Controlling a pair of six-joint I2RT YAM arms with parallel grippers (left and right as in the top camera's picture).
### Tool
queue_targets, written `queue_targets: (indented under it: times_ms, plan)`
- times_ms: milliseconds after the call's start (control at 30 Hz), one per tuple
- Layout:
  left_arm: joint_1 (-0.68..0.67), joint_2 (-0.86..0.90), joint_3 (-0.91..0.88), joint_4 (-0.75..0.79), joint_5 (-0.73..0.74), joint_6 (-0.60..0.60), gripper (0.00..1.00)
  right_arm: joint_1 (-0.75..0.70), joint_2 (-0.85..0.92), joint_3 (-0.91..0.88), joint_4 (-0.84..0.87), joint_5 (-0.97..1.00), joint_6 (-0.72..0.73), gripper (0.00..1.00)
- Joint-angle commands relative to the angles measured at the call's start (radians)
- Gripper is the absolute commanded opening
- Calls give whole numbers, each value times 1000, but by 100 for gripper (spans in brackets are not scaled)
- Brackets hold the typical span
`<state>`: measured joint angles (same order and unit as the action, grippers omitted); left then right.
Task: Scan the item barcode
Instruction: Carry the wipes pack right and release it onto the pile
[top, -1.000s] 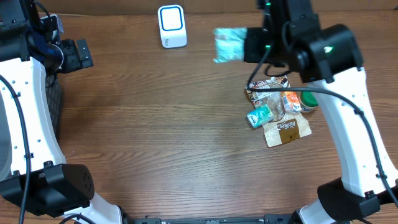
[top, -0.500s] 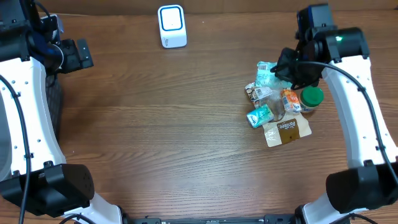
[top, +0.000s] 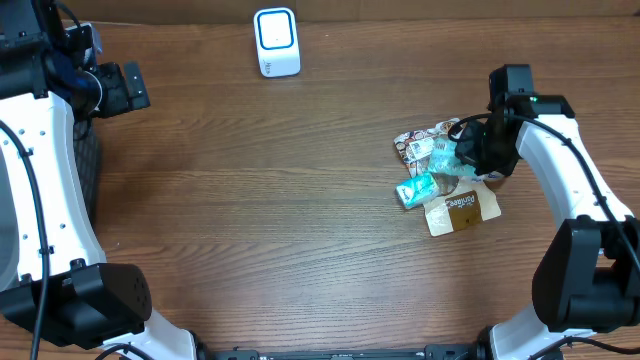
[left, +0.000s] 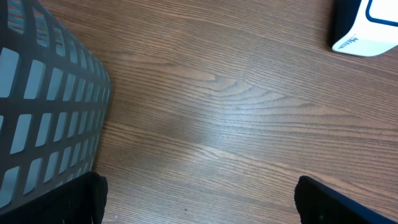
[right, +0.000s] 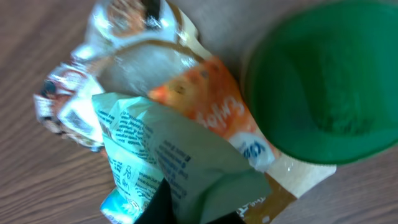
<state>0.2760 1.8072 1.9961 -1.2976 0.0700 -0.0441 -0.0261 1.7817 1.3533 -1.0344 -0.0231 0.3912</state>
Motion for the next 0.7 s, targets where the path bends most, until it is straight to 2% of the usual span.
queue_targets:
  times_ms: [0, 100, 233, 467, 667]
  plan:
    - [3, 11, 2, 0, -3, 22, 100, -8, -3, -8, -9, -5, 6, 22]
    - [3, 11, 2, 0, -3, 22, 100, -8, -4, -8, -20, -5, 6, 40]
    - [3, 11, 2, 0, -3, 22, 99, -8, -9, 11, -38, -12, 6, 53]
    - [3, 11, 2, 0, -3, 22, 100, -5, -60, 117, -122, -25, 6, 54]
    - [3, 11, 2, 0, -3, 22, 100, 27, -177, 188, -201, -30, 2, 54]
